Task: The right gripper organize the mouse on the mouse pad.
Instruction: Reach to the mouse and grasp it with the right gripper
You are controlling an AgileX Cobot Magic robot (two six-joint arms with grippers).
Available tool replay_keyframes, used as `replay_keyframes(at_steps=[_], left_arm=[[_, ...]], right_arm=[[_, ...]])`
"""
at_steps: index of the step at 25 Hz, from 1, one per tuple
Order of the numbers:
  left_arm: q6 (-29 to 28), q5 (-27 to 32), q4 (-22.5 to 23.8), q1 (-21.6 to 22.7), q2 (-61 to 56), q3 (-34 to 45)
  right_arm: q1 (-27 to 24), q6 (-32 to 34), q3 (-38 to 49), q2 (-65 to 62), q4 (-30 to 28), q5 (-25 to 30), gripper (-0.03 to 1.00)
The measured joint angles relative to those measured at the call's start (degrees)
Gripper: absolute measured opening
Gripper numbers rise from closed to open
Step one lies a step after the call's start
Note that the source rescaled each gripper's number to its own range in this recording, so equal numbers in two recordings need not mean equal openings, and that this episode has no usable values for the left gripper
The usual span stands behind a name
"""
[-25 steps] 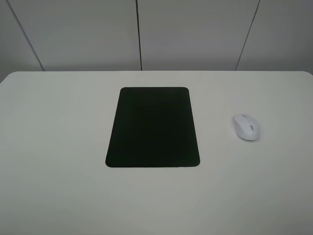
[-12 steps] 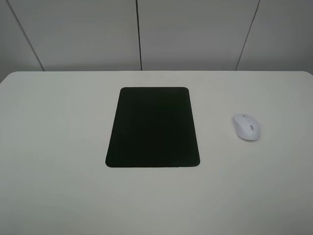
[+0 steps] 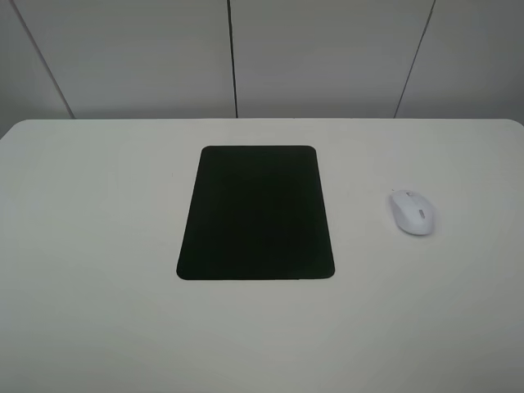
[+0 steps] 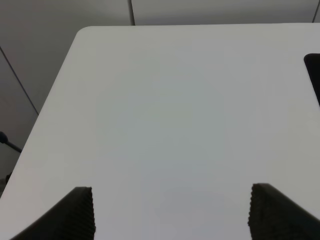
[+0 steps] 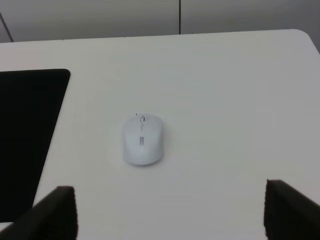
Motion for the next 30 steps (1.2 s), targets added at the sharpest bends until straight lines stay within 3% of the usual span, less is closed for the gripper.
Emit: replay_keyframes(at_steps=[30], left_arm=[[0.0,0.0,0.0,0.0,0.0,0.0]], right_arm=[[0.0,0.0,0.0,0.3,0.0,0.0,0.63]])
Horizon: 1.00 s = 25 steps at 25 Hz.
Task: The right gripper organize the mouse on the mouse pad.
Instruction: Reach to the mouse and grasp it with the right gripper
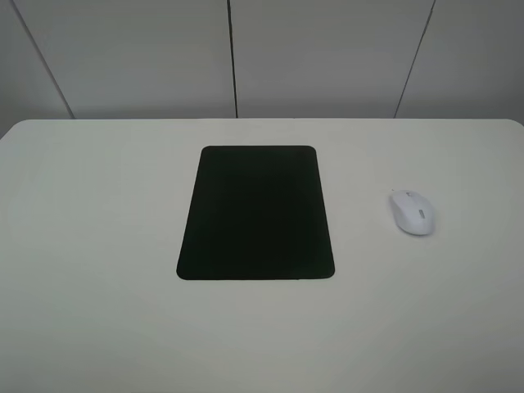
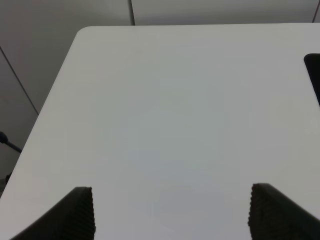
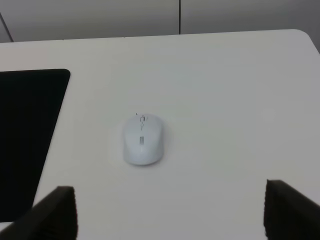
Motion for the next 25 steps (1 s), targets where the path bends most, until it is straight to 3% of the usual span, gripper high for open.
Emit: replay_keyframes(at_steps=[5,13,20,22,25], left_arm=[[0.0,0.0,0.0,0.0,0.0,0.0],[0.0,0.0,0.0,0.0,0.0,0.0],[0.0,0.0,0.0,0.0,0.0,0.0],[0.0,0.0,0.0,0.0,0.0,0.0],[0.0,0.0,0.0,0.0,0.0,0.0]], right_arm=[[0.0,0.2,-1.8,8.1,1.9,-0.8,0.63],[0.1,-0.5,-7.4,33.9,4.0,-2.0,0.63],[3.9,-0.7,-11.5,57.2,3.6,-10.0,0.63],[4.3,-0.7,-13.4,64.0,2.8,-12.2,0.65],[4.3,-0.7,-16.4,72.7,0.8,-14.5,0.83]])
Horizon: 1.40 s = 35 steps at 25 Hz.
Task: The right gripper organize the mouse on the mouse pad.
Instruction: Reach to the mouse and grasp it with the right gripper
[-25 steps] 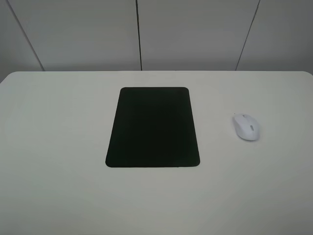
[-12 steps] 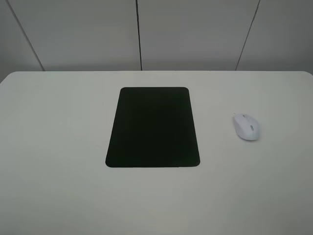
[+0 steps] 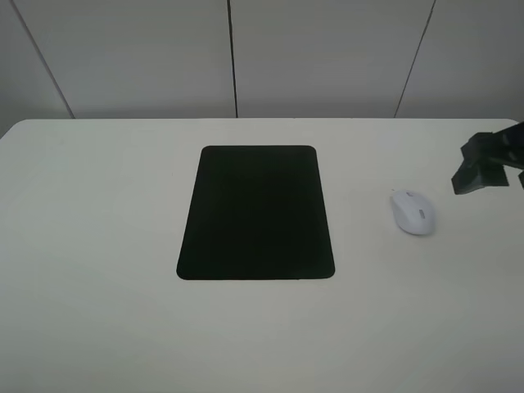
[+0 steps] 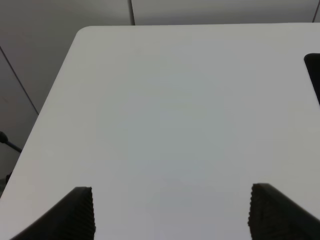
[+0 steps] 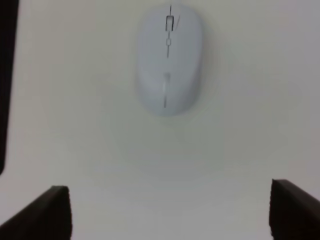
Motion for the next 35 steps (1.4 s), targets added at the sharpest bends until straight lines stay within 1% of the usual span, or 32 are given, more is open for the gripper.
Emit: replay_keyframes(at_steps=[1,2,5,10,14,17,24,31,35], left_arm=[[0.0,0.0,0.0,0.0,0.0,0.0],[0.0,0.0,0.0,0.0,0.0,0.0],[0.0,0.0,0.0,0.0,0.0,0.0],[0.0,0.0,0.0,0.0,0.0,0.0],[0.0,0.0,0.0,0.0,0.0,0.0],[0.0,0.0,0.0,0.0,0.0,0.0],[0.0,0.0,0.0,0.0,0.0,0.0],[0.0,0.0,0.0,0.0,0.0,0.0],[0.0,0.0,0.0,0.0,0.0,0.0]], right_arm=[[0.0,0.0,-1.2,2.8,-0.6,-0.5,0.90],[0.0,0.0,-2.2,5.1,-1.2,-0.8,0.94],[0.0,0.0,-5.9,11.9,-2.1,-1.2,0.99],[0.0,0.0,-10.3,21.3,-2.2,-3.3,1.00],[0.0,0.0,-11.3,26.8,-2.2,-6.4,1.00],[-0.2,-0.2,-11.6,29.2,-2.2,-9.0,1.00],[-1.1,-0.2,-12.7,33.0,-2.0,-13.1,1.00],[-1.9,-0.1,-12.8,37.4,-1.4,-13.4,1.00],[-1.9,-0.1,-12.8,37.8,-0.9,-13.9,1.00]])
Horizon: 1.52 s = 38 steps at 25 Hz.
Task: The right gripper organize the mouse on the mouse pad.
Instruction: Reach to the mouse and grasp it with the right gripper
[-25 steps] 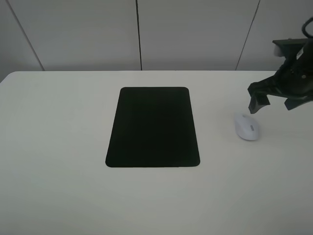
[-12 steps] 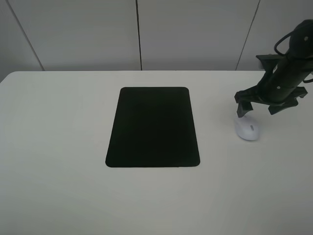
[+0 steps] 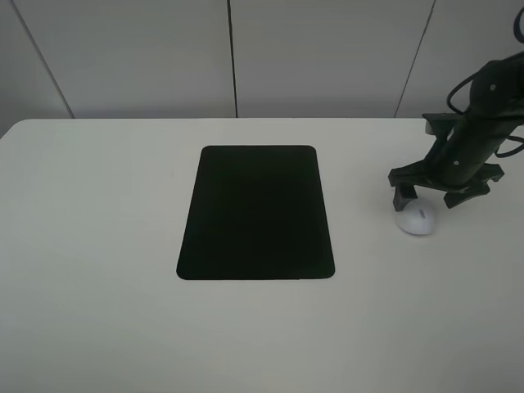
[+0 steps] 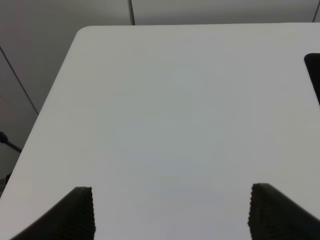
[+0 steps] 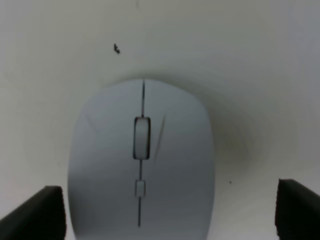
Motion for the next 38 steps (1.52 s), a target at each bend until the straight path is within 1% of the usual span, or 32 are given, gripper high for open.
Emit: replay_keyframes(at_steps=[12,38], left_arm=[[0.0,0.0,0.0,0.0,0.0,0.0],[0.0,0.0,0.0,0.0,0.0,0.0]], right_arm=[[0.0,-0.4,0.0,2.5,1.6,-0.4,1.00],[0.0,-0.8,-0.2,4.2,3.0,-1.6,1.00]])
